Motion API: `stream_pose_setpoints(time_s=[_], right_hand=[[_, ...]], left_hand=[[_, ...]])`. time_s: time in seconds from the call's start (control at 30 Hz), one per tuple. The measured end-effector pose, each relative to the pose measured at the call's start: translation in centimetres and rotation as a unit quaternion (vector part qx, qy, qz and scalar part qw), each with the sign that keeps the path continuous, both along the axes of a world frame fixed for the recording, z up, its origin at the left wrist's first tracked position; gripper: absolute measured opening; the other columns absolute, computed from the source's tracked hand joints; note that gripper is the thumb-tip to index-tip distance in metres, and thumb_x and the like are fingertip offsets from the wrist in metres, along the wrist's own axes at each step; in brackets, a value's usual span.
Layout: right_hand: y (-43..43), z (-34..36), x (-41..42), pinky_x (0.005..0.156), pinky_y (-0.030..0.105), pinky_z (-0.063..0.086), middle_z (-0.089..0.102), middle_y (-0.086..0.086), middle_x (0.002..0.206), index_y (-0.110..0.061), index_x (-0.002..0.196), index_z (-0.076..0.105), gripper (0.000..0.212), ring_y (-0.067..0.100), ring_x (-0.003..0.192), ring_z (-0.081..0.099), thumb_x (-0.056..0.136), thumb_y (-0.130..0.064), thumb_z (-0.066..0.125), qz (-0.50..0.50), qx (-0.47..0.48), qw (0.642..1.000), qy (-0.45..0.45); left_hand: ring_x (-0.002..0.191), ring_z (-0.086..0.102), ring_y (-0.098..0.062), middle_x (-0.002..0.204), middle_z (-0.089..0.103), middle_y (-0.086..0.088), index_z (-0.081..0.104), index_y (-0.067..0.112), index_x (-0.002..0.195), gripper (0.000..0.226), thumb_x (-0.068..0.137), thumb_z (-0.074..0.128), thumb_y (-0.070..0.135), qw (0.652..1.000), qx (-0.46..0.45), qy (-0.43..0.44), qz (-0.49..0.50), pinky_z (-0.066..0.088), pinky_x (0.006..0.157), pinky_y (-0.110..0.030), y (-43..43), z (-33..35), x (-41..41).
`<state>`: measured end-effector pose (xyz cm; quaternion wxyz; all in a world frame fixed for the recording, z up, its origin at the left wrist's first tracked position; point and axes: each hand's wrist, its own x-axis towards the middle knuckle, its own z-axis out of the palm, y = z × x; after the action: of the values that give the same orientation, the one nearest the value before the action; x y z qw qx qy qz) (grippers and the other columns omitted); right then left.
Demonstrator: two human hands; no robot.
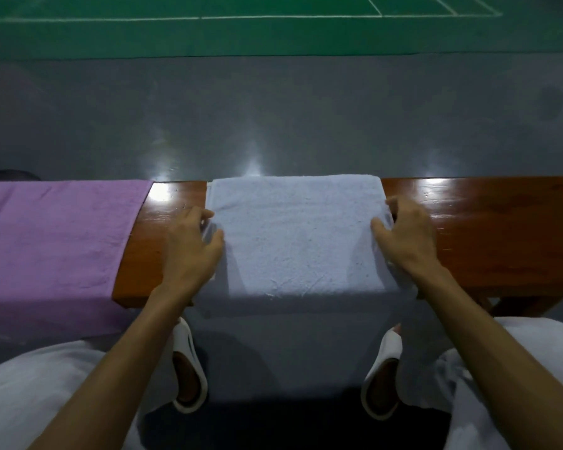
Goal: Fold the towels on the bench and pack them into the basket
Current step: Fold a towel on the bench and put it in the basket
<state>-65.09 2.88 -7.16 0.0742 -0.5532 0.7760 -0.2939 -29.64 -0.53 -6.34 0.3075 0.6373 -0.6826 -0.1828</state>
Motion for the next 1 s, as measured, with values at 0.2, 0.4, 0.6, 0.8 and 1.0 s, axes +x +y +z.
stream_pose_setpoints(time_s=[0.2,0.4,0.6,0.8,1.0], right_hand=[[0.1,0.5,-1.5,0.078,0.043,0.059,0.066,0.000,0.095,-0.019,0.102,0.062,0.026,0.021,0.083,0.064,0.093,-0.043,0.070,-0.072,0.087,0.994,-0.006],[-0.4,0.7,-0.8,0.070,0.035,0.053,0.063,-0.003,0.086,-0.020,0.093,0.063,0.025,0.019,0.080,0.062,0.095,-0.045,0.066,-0.058,0.086,0.995,0.013],[-0.6,0.8,-0.8,0.075,0.046,0.060,0.062,-0.004,0.086,-0.021,0.093,0.062,0.016,0.017,0.079,0.062,0.099,-0.035,0.063,-0.027,0.089,0.996,-0.010],[0.0,2.1,-1.0,0.069,0.023,0.049,0.061,0.000,0.102,-0.013,0.110,0.059,0.020,0.011,0.088,0.060,0.103,-0.032,0.058,-0.024,0.031,0.982,-0.185],[0.2,3.0,-1.8,0.068,0.024,0.051,0.057,-0.014,0.109,-0.025,0.130,0.052,0.049,0.008,0.095,0.060,0.090,-0.011,0.076,0.022,0.063,0.931,-0.358]], left_hand=[[0.093,0.059,-0.019,0.106,0.057,-0.001,0.056,0.019,0.103,0.030,0.096,0.067,0.045,0.991,0.076,-0.072,0.087,0.053,0.079,-0.035,-0.5,0.2,0.7],[0.083,0.060,-0.017,0.095,0.060,0.000,0.060,0.017,0.098,0.021,0.098,0.066,0.037,0.993,0.065,-0.047,0.089,0.047,0.070,-0.028,-0.6,0.4,-0.6],[0.079,0.060,-0.013,0.088,0.060,0.003,0.060,0.017,0.098,0.013,0.102,0.062,0.029,0.994,0.079,0.022,0.066,0.045,0.067,-0.022,-0.7,1.0,-1.0],[0.088,0.064,-0.014,0.099,0.064,0.002,0.061,0.012,0.111,0.020,0.099,0.067,0.027,0.968,0.153,0.188,0.064,0.051,0.067,-0.025,-1.3,2.2,-0.1],[0.088,0.057,0.000,0.109,0.059,0.014,0.053,0.028,0.126,0.041,0.094,0.074,0.014,0.958,0.155,0.241,0.018,0.046,0.061,-0.016,-1.6,2.6,1.1]])
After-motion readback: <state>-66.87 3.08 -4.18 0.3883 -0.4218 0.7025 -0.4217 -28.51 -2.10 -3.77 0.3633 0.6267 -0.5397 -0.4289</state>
